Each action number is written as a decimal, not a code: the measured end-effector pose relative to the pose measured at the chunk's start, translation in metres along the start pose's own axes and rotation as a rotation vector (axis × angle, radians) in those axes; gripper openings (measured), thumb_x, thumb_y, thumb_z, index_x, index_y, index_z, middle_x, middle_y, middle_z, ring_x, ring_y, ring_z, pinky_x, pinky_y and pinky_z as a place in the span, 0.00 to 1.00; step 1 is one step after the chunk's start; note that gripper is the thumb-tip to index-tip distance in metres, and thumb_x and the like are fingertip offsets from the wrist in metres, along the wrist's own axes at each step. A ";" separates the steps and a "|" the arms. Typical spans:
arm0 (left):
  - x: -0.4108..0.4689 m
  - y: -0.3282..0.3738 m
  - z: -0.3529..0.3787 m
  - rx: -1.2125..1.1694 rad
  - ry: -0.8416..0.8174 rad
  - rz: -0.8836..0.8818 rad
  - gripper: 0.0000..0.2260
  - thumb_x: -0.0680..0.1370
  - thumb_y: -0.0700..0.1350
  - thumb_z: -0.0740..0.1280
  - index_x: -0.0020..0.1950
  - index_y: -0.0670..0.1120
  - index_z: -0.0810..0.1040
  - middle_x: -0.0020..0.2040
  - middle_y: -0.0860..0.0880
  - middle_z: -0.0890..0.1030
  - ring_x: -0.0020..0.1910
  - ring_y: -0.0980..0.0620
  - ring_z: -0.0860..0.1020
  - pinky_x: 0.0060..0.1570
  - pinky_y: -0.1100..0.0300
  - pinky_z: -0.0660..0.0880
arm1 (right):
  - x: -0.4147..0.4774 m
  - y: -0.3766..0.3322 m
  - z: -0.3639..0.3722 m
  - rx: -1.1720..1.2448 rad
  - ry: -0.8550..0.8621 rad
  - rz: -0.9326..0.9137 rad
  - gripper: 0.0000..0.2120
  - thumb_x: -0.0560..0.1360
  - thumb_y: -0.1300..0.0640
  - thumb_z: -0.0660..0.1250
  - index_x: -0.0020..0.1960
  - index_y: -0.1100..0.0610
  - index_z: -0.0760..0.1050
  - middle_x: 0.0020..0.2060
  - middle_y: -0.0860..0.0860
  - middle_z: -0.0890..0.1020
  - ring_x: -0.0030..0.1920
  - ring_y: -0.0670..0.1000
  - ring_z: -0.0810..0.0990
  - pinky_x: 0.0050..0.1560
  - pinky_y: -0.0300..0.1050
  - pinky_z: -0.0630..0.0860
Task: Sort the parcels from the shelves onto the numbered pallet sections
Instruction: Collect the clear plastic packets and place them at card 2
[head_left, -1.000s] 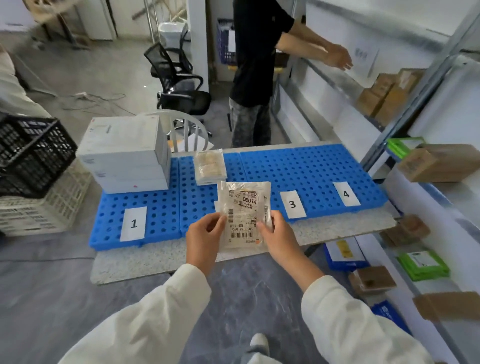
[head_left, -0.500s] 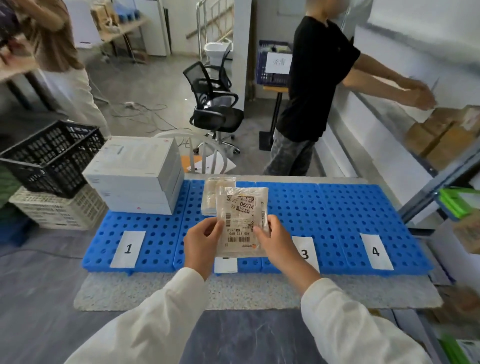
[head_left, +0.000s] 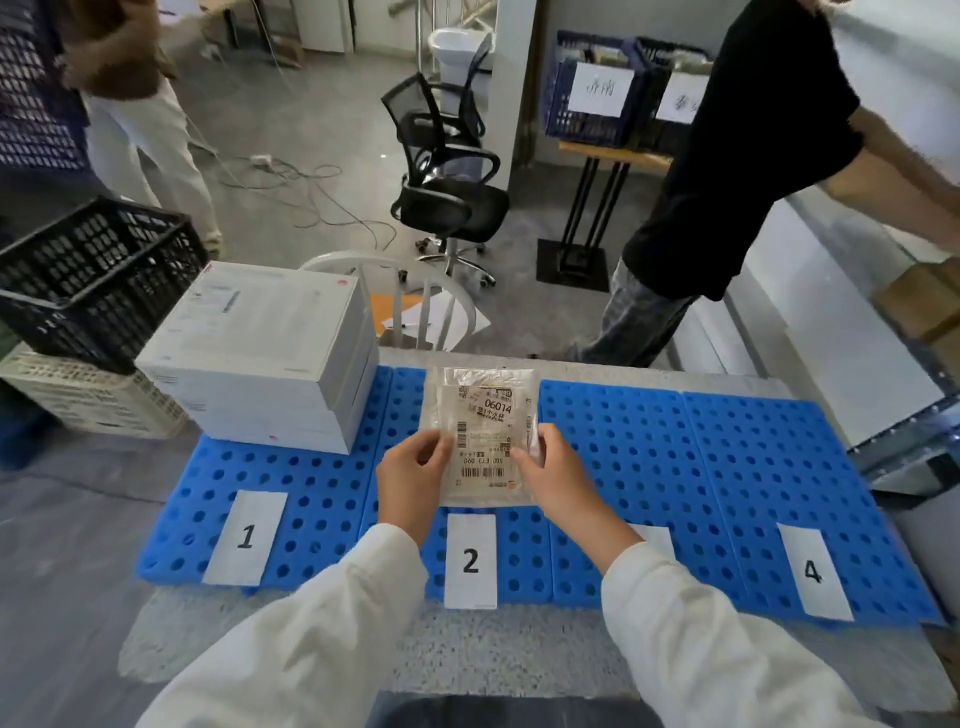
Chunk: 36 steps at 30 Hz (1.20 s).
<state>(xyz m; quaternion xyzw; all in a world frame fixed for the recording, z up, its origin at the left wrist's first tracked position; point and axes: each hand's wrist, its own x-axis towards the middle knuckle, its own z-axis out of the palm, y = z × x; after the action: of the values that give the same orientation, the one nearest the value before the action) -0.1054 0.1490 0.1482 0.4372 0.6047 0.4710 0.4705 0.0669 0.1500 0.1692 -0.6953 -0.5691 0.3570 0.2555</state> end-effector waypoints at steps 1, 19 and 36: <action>0.011 -0.002 -0.001 0.006 -0.003 -0.007 0.06 0.79 0.48 0.67 0.49 0.51 0.84 0.43 0.54 0.84 0.44 0.55 0.83 0.45 0.57 0.82 | 0.010 -0.001 0.005 -0.018 0.010 0.005 0.06 0.80 0.51 0.62 0.53 0.53 0.69 0.41 0.44 0.74 0.38 0.43 0.73 0.35 0.36 0.67; 0.172 -0.054 0.004 0.145 -0.026 -0.210 0.05 0.78 0.47 0.68 0.45 0.49 0.83 0.44 0.52 0.83 0.44 0.56 0.81 0.40 0.65 0.76 | 0.162 0.019 0.075 -0.298 -0.006 0.188 0.11 0.78 0.47 0.63 0.50 0.54 0.68 0.47 0.48 0.71 0.46 0.49 0.71 0.43 0.43 0.68; 0.187 -0.076 0.004 0.390 -0.060 -0.080 0.10 0.79 0.48 0.66 0.59 0.48 0.76 0.53 0.52 0.75 0.50 0.55 0.76 0.51 0.61 0.74 | 0.161 0.036 0.059 -0.298 0.003 0.262 0.25 0.79 0.45 0.60 0.72 0.55 0.64 0.62 0.52 0.71 0.60 0.53 0.73 0.62 0.52 0.72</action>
<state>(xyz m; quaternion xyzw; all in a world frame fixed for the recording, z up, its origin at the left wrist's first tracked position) -0.1403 0.3186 0.0442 0.5096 0.6871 0.3125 0.4130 0.0575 0.2957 0.0724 -0.7940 -0.5201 0.2977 0.1021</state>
